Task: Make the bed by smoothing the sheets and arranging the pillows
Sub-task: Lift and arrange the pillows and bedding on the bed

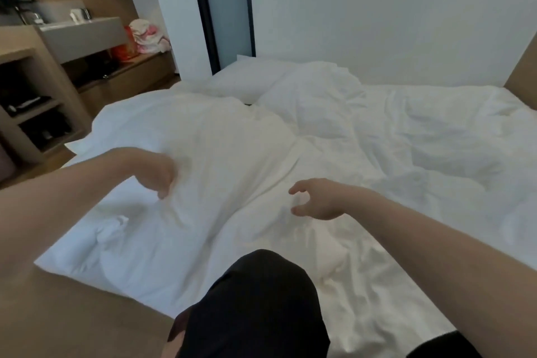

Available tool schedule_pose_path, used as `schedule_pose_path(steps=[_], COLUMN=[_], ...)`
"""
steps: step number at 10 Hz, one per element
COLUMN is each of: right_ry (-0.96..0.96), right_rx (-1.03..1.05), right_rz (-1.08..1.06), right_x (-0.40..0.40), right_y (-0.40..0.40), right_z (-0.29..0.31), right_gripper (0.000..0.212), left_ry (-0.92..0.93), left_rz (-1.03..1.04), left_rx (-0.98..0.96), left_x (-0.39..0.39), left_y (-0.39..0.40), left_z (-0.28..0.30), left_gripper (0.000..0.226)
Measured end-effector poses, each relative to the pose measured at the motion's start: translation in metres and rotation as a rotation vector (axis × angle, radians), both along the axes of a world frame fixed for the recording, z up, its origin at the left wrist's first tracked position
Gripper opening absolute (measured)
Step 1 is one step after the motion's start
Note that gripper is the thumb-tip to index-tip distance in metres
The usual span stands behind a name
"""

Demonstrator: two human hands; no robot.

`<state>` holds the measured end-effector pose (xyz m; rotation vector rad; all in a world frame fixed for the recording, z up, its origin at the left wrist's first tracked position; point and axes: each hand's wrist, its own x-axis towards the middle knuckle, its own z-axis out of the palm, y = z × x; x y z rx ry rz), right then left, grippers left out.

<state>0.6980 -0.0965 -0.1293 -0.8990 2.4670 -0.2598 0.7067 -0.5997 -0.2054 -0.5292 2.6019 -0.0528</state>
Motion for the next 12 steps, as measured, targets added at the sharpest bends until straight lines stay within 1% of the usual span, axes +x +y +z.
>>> schedule_pose_path(steps=[1,2,3,4,5,6,7,8,9,10,11,12], right_ry=[0.044,0.091,0.215,0.304,0.238,0.117,0.044,-0.031,0.115,0.571,0.520,0.129], right_rx=[-0.034,-0.049,-0.022,0.037,0.030,0.043,0.142,0.130,-0.308,-0.575,-0.496,-0.643], right_rz=[-0.149,-0.364,-0.576,-0.722,-0.798,-0.762,-0.694,-0.628,-0.856,-1.220,-1.729,-2.083], right_x=[-0.026,-0.049,-0.059,-0.054,-0.046,-0.037,-0.034,-0.042,-0.053,-0.056,-0.059,-0.056], right_y=[0.043,0.100,0.169,0.234,0.280,0.299,0.301,0.300,0.325,0.383,0.450,0.482], right_z=[0.000,-0.005,-0.015,-0.027,-0.045,-0.079,-0.109,-0.105,-0.078,-0.070,-0.090,-0.117], right_gripper=[0.069,0.078,0.084,0.089,0.098,0.108,0.113,0.105,0.074,0.046,0.078,0.116], left_ry=[0.219,0.427,0.302,0.097,0.035,0.023,-0.087,-0.119,-0.096,0.086,0.344,0.235], left_rz=[-0.204,-0.271,-0.436,-0.520,-0.595,-0.710,-0.880,-0.913,-0.804,-0.559,-0.477,-0.650], left_rx=[0.052,0.279,0.317,0.263,0.279,0.392,0.379,0.310,0.410,0.704,0.819,0.680], left_x=[0.051,0.017,-0.020,-0.057,-0.075,-0.076,-0.062,-0.071,-0.095,-0.100,-0.092,-0.074], left_y=[0.232,0.285,0.353,0.416,0.477,0.536,0.575,0.582,0.580,0.591,0.620,0.649], left_z=[0.175,0.170,0.142,0.104,0.076,0.031,-0.025,-0.046,-0.035,-0.012,0.014,0.003], left_gripper=[0.010,0.017,0.034,0.066,0.088,0.099,0.114,0.107,0.093,0.073,0.075,0.116])
